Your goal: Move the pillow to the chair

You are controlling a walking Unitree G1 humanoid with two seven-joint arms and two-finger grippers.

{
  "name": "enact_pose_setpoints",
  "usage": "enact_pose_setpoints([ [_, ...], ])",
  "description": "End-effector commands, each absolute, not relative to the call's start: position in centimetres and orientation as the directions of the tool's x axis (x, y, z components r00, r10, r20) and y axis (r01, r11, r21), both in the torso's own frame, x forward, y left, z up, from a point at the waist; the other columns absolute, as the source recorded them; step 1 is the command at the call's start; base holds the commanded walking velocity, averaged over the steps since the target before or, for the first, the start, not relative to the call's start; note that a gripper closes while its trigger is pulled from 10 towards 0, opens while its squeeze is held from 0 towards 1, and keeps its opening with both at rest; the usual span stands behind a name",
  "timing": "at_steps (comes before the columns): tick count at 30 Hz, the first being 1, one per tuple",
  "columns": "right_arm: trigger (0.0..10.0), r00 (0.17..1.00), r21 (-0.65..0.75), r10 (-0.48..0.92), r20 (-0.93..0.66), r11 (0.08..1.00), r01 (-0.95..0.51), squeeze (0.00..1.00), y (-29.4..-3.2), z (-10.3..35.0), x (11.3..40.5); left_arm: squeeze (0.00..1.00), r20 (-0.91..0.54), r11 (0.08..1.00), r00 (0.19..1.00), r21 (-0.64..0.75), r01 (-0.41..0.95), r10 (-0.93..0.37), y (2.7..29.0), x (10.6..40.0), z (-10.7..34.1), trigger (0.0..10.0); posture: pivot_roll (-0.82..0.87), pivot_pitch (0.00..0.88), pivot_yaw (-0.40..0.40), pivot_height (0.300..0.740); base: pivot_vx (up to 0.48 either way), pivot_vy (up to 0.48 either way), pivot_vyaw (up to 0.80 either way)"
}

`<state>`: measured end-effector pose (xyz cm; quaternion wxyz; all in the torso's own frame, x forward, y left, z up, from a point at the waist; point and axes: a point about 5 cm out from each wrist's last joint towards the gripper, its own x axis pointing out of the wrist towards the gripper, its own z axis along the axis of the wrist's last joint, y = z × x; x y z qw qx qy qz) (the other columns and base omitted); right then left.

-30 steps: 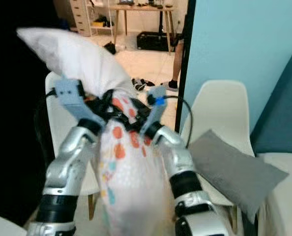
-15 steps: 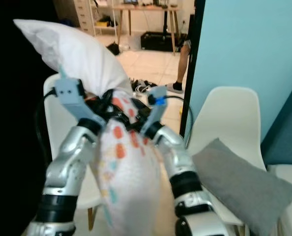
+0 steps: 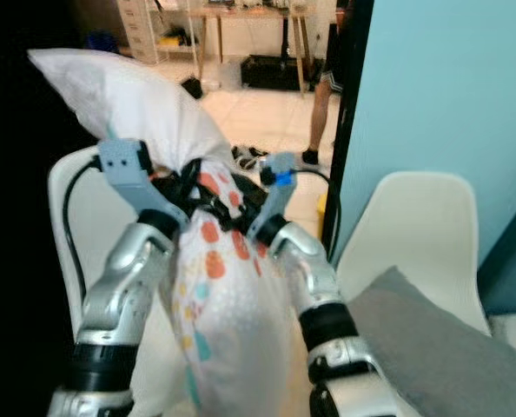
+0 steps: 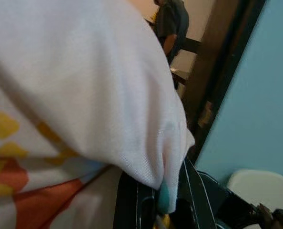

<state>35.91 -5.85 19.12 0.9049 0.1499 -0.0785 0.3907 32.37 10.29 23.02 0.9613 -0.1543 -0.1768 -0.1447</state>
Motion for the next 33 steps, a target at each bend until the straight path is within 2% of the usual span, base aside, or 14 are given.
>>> enact_pose_setpoints([
  [1,10.0,0.667,0.217,0.696,0.264,0.631,-0.744,0.00,-4.9,19.2,35.7,0.00,0.464,0.911,0.859,-0.220,0.349,-0.217,10.7,32.0,24.6,10.0,-0.06,0.000,-0.008,0.714,0.480,0.000,0.00],
  [6,10.0,0.636,0.194,0.712,0.297,0.607,-0.771,0.00,-4.9,19.6,35.3,0.00,0.462,0.913,0.860,-0.216,0.346,-0.217,10.9,32.0,24.6,10.0,-0.06,0.000,-0.009,0.714,0.480,0.000,0.77],
  [13,10.0,0.638,0.203,0.715,0.286,0.606,-0.769,0.00,-4.8,19.4,35.4,0.00,0.443,0.921,0.871,-0.208,0.330,-0.212,11.2,32.1,24.3,10.0,-0.06,0.000,-0.014,0.714,0.436,0.000,0.74],
  [20,10.0,0.626,0.204,0.726,0.285,0.592,-0.780,0.00,-4.6,19.2,35.3,0.00,0.418,0.921,0.886,-0.226,0.316,-0.202,11.2,32.2,23.9,10.0,-0.05,0.000,-0.017,0.714,0.000,0.000,0.18],
  [25,10.0,0.610,0.178,0.743,0.275,0.584,-0.792,0.00,-4.4,19.2,35.1,0.00,0.389,0.929,0.895,-0.199,0.312,-0.217,10.7,32.3,23.5,10.0,-0.06,0.000,-0.017,0.714,0.000,0.000,0.80],
  [30,10.0,0.627,0.182,0.732,0.267,0.600,-0.779,0.00,-4.5,19.1,35.3,0.00,0.370,0.930,0.898,-0.176,0.321,-0.240,10.4,32.4,23.2,10.0,-0.06,0.000,-0.017,0.714,0.000,0.000,0.80],
  [33,10.0,0.662,0.211,0.709,0.244,0.628,-0.749,0.00,-4.6,18.9,35.6,0.00,0.342,0.915,0.891,-0.162,0.369,-0.299,10.0,32.3,22.6,10.0,-0.05,0.000,-0.014,0.714,0.000,0.000,0.14],
])
